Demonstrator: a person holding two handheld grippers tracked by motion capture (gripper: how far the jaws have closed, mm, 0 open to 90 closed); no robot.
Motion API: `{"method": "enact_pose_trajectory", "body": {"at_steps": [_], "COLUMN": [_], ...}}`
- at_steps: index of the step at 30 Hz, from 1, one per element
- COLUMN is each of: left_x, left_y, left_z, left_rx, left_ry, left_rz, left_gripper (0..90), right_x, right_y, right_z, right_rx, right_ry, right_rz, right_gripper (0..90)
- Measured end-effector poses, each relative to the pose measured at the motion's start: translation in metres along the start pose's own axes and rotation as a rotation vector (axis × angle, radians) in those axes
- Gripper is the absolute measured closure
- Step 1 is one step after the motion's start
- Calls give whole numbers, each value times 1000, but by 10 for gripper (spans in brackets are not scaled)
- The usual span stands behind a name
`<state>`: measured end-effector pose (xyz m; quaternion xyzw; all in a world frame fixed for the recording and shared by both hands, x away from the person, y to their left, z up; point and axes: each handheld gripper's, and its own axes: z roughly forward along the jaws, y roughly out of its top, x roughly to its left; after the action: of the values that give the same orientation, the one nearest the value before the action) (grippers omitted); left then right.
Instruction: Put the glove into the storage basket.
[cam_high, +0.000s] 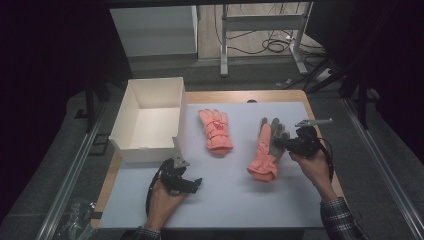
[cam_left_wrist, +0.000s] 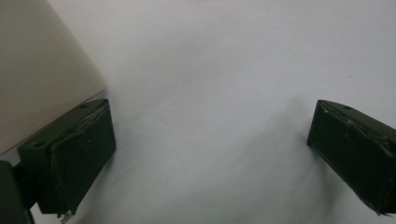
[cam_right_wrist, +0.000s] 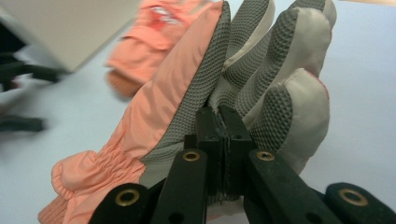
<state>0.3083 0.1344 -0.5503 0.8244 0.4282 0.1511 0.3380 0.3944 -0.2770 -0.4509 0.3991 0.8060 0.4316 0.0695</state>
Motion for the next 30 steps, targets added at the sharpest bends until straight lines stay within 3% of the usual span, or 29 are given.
{"method": "enact_pose_trajectory", "body": {"at_steps": [9,17,21,26,30], "left_x": [0,0,0,0,0], "left_y": [0,0,0,0,0], "left_z": [0,0,0,0,0], "left_rx": [-1,0,-1,-1,0], "left_ry": [1,-1,0,0,1], "left_rz": [2,-1,-1,-1,-1], "left_gripper": [9,9,9,9,9], "right_x": [35,57,58,55,53], "right_y": [-8,-21,-28,-36,-34], "right_z": [2,28,42,54,52], "right_rx": [54,145,193,230,207], "right_ry": [160,260,277,254,229], "right_rz": [-69,-142,-164,-173,-175], "right_gripper": [877,877,877,861,760]}}
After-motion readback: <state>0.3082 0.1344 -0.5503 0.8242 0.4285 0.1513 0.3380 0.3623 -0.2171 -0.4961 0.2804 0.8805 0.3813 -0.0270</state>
